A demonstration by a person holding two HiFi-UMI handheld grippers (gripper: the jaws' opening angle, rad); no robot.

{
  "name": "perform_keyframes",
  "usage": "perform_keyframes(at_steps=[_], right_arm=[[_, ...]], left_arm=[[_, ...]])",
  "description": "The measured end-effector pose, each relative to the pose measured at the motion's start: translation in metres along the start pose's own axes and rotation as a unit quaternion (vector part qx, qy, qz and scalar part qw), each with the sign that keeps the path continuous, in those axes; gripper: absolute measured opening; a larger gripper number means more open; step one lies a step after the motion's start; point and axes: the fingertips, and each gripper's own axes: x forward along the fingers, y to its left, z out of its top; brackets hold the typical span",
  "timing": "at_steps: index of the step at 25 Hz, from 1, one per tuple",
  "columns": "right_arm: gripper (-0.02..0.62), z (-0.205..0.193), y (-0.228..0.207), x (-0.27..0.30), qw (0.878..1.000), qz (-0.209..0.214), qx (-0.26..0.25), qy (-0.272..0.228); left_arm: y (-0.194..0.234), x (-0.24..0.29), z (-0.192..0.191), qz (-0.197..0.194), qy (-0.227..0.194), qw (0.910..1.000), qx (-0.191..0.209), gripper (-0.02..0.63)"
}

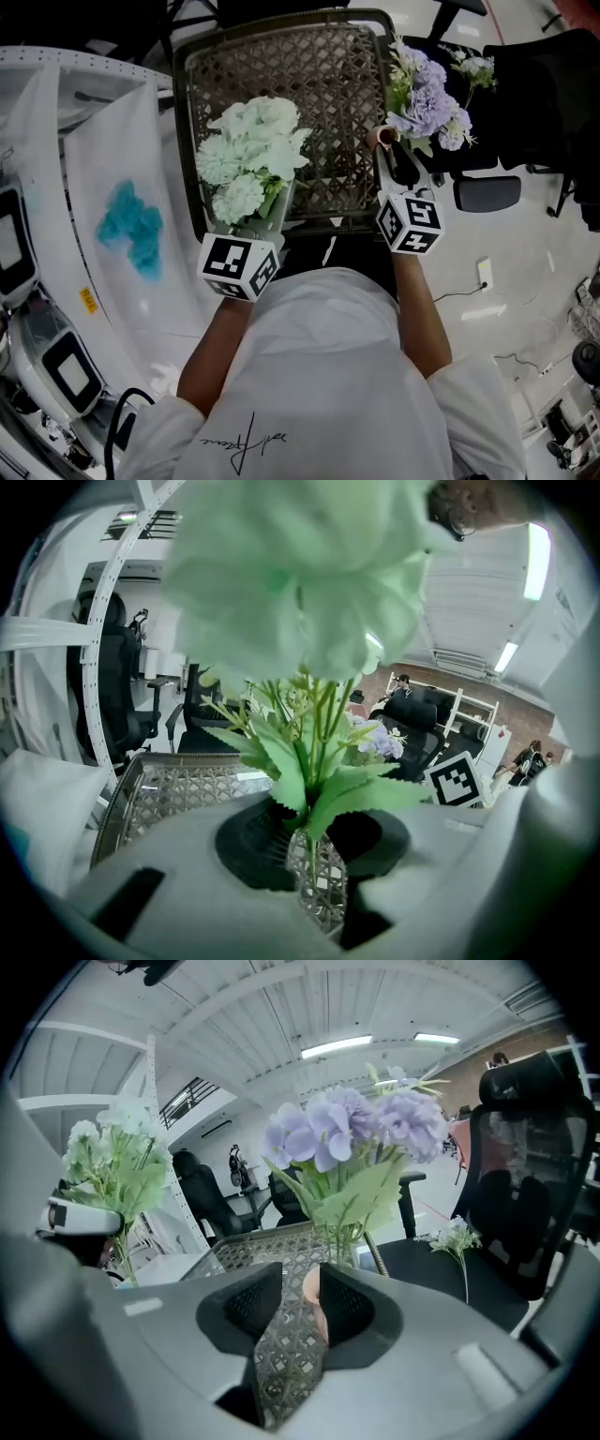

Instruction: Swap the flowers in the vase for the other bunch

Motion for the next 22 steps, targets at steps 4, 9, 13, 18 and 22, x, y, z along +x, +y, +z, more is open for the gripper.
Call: perform_keyframes(at_steps=[4, 9, 13, 18, 22], right_arm=[[0.118, 0.002, 0.0, -0.005, 1.0, -0.005, 0.0, -0.004], [0.118, 0.007, 0.0, -0.011, 1.0, -0.011, 0.0, -0.009], [0.118, 0.009, 0.002, -0.015, 1.0, -0.014, -0.002, -0.011], [0.103, 0.01, 0.006, -0.022, 1.0, -0.011, 0.0, -0.008], [0.095, 0.022, 0.009, -0.03, 1.0, -0.005, 0.011, -0.021]], left_arm=[[-0.002, -0.001, 0.002, -0.006, -0.004, 1.0, 0.001, 0.083], [-0.005, 0.001, 0.007, -0.015, -0.01, 0.9998, 0.001, 0.083], [-0.007, 0.001, 0.013, -0.02, -0.017, 0.9996, 0.002, 0.083], [-0.012, 0.002, 0.016, -0.029, -0.024, 0.9993, 0.0, 0.081], [-0.014, 0.002, 0.018, -0.034, -0.03, 0.999, -0.005, 0.081]])
